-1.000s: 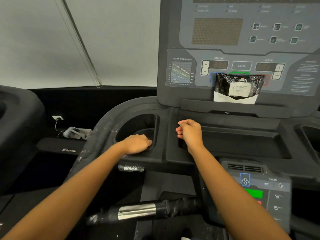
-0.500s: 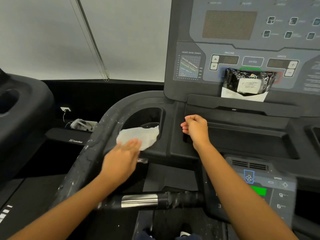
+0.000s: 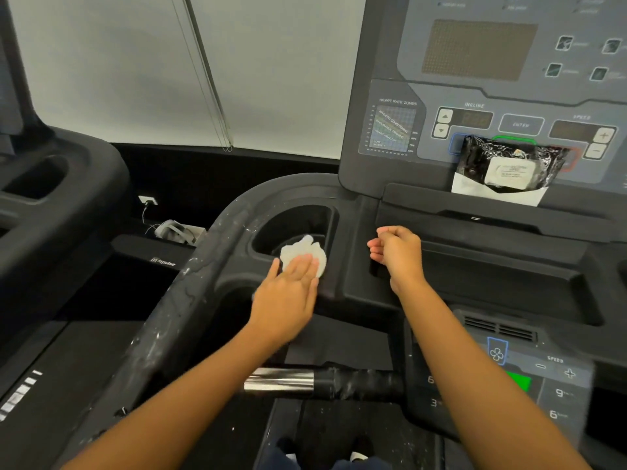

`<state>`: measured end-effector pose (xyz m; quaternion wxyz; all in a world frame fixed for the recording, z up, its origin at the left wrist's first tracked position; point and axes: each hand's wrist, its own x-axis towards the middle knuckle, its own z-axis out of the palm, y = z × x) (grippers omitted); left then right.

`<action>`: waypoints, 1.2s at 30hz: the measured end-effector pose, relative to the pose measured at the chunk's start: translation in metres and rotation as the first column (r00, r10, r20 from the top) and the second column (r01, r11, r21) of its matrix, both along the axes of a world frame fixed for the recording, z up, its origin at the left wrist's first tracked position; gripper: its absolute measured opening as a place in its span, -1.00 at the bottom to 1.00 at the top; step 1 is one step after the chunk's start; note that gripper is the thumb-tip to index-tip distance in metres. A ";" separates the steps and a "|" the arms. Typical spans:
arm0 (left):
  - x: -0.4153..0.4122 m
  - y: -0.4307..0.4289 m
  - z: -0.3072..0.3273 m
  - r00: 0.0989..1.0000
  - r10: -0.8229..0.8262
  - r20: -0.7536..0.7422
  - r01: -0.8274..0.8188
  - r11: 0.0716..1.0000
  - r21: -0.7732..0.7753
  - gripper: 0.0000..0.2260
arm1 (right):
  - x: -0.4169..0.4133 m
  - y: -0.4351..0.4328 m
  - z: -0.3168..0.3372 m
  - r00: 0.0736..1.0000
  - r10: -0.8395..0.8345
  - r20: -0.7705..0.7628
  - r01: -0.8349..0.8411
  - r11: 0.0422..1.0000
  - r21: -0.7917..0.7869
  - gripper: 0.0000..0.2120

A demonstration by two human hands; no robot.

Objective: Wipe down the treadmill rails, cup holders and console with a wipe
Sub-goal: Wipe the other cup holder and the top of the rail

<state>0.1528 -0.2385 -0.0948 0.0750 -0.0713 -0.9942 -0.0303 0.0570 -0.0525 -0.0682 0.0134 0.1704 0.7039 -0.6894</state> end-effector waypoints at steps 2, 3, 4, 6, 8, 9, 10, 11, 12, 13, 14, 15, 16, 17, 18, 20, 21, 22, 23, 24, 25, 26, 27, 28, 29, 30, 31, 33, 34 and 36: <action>-0.003 -0.049 -0.003 0.985 0.170 0.016 -0.169 0.985 -0.036 -0.51 | 0.000 0.001 0.000 1.000 0.004 0.005 -0.004 1.000 -0.001 -0.83; -0.005 -0.068 -0.002 0.975 0.221 0.030 -0.219 0.974 -0.055 -0.51 | -0.001 0.000 0.000 1.000 0.006 0.002 -0.006 1.000 0.005 -0.82; -0.005 -0.078 -0.001 0.969 0.243 0.045 -0.240 0.969 -0.066 -0.51 | -0.001 0.000 0.000 1.000 0.009 -0.003 -0.009 1.000 0.011 -0.82; -0.007 -0.071 0.002 0.963 0.266 0.040 -0.263 0.962 -0.067 -0.44 | 0.000 -0.001 0.001 1.000 0.011 -0.004 -0.011 1.000 0.022 -0.82; -0.003 -0.042 0.005 0.966 0.260 0.010 -0.259 0.965 -0.045 -0.46 | 0.000 -0.001 0.002 1.000 0.007 -0.003 -0.007 1.000 0.016 -0.83; 0.000 -0.027 0.001 0.977 0.213 -0.003 -0.214 0.977 -0.013 -0.48 | 0.000 -0.001 0.002 1.000 0.007 -0.001 -0.007 1.000 0.008 -0.83; 0.003 -0.014 -0.003 0.988 0.152 0.002 -0.152 0.988 0.037 -0.47 | 0.001 -0.001 0.002 1.000 0.010 0.002 -0.010 1.000 -0.001 -0.82; 0.006 -0.008 -0.004 0.994 0.099 0.038 -0.101 0.992 0.070 -0.43 | 0.001 0.000 0.002 1.000 0.014 0.008 -0.014 1.000 -0.009 -0.82; 0.006 -0.011 -0.005 0.995 0.072 0.063 -0.078 0.993 0.087 -0.39 | 0.001 0.000 0.002 1.000 0.015 0.012 -0.015 1.000 -0.015 -0.83; 0.003 -0.020 -0.007 0.994 0.077 0.077 -0.085 0.992 0.097 -0.34 | 0.001 0.001 0.002 1.000 0.016 0.014 -0.016 1.000 -0.017 -0.83; 0.000 -0.032 -0.010 0.991 0.101 0.087 -0.110 0.989 0.100 -0.31 | 0.001 0.001 0.003 1.000 0.018 0.017 -0.017 1.000 -0.019 -0.83; -0.003 -0.044 -0.011 0.986 0.138 0.088 -0.146 0.985 0.094 -0.27 | 0.001 0.001 0.003 1.000 0.017 0.021 -0.016 1.000 -0.023 -0.83; -0.005 -0.056 -0.011 0.981 0.177 0.085 -0.185 0.979 0.089 -0.22 | 0.001 0.000 0.003 1.000 0.014 0.023 -0.013 0.999 -0.029 -0.83; -0.008 -0.065 -0.011 0.975 0.201 0.094 -0.209 0.974 0.083 -0.16 | 0.001 0.000 0.003 1.000 0.011 0.022 -0.010 0.999 -0.031 -0.83; -0.011 -0.069 -0.012 0.972 0.206 0.115 -0.216 0.974 0.075 -0.12 | 0.001 -0.001 0.003 1.000 0.011 0.021 -0.010 1.000 -0.026 -0.83; -0.024 -0.066 -0.008 0.968 0.188 0.165 -0.206 0.974 0.096 -0.09 | 0.001 -0.001 0.003 1.000 0.012 0.021 -0.012 1.000 -0.017 -0.83; -0.034 -0.064 -0.004 0.967 0.176 0.185 -0.200 0.972 0.120 -0.12 | 0.001 -0.001 0.003 1.000 0.008 0.022 -0.008 1.000 -0.018 -0.83; -0.046 -0.062 -0.001 0.967 0.162 0.199 -0.191 0.971 0.140 -0.17 | 0.000 -0.001 0.003 1.000 0.005 0.023 -0.005 1.000 -0.018 -0.83; -0.058 -0.061 0.002 0.968 0.145 0.204 -0.179 0.970 0.162 -0.22 | 0.000 -0.001 0.003 1.000 0.002 0.026 -0.001 1.000 -0.016 -0.84; -0.070 -0.060 0.006 0.971 0.130 0.201 -0.168 0.968 0.186 -0.26 | 0.000 -0.001 0.003 1.000 -0.003 0.029 0.003 1.000 -0.015 -0.84; -0.082 -0.059 0.010 0.973 0.117 0.198 -0.159 0.965 0.208 -0.28 | 0.000 -0.001 0.003 1.000 -0.008 0.030 0.009 1.000 -0.015 -0.84; -0.093 -0.055 0.013 0.975 0.102 0.197 -0.146 0.964 0.220 -0.31 | -0.001 -0.001 0.003 0.999 -0.013 0.031 0.014 1.000 -0.016 -0.84; -0.104 -0.050 0.015 0.977 0.082 0.196 -0.126 0.966 0.225 -0.33 | -0.001 -0.002 0.003 0.999 -0.016 0.032 0.017 1.000 -0.013 -0.84; -0.115 -0.044 0.017 0.979 0.055 0.196 -0.099 0.970 0.223 -0.35 | -0.001 -0.002 0.003 0.999 -0.017 0.031 0.018 1.000 -0.007 -0.84; -0.124 -0.039 0.019 0.981 0.027 0.193 -0.070 0.973 0.218 -0.37 | -0.001 -0.003 0.002 0.999 -0.019 0.031 0.019 1.000 -0.001 -0.83; -0.131 -0.035 0.019 0.982 0.002 0.191 -0.043 0.977 0.208 -0.38 | -0.001 -0.003 0.002 0.999 -0.021 0.030 0.021 1.000 0.002 -0.83; -0.136 -0.034 0.019 0.981 -0.015 0.193 -0.023 0.981 0.194 -0.39 | -0.001 -0.003 0.002 0.999 -0.021 0.030 0.021 1.000 0.001 -0.83; -0.136 -0.037 0.017 0.979 -0.014 0.205 -0.016 0.989 0.145 -0.43 | 0.000 -0.001 0.002 0.999 -0.015 0.031 0.016 1.000 -0.014 -0.84; -0.133 -0.042 0.017 0.978 0.006 0.206 -0.030 0.993 0.111 -0.45 | 0.000 0.000 0.002 0.999 -0.015 0.032 0.016 1.000 -0.027 -0.83; -0.119 -0.056 0.019 0.977 0.077 0.198 -0.088 0.995 0.045 -0.49 | 0.000 0.000 0.002 0.999 -0.012 0.036 0.013 0.999 -0.040 -0.83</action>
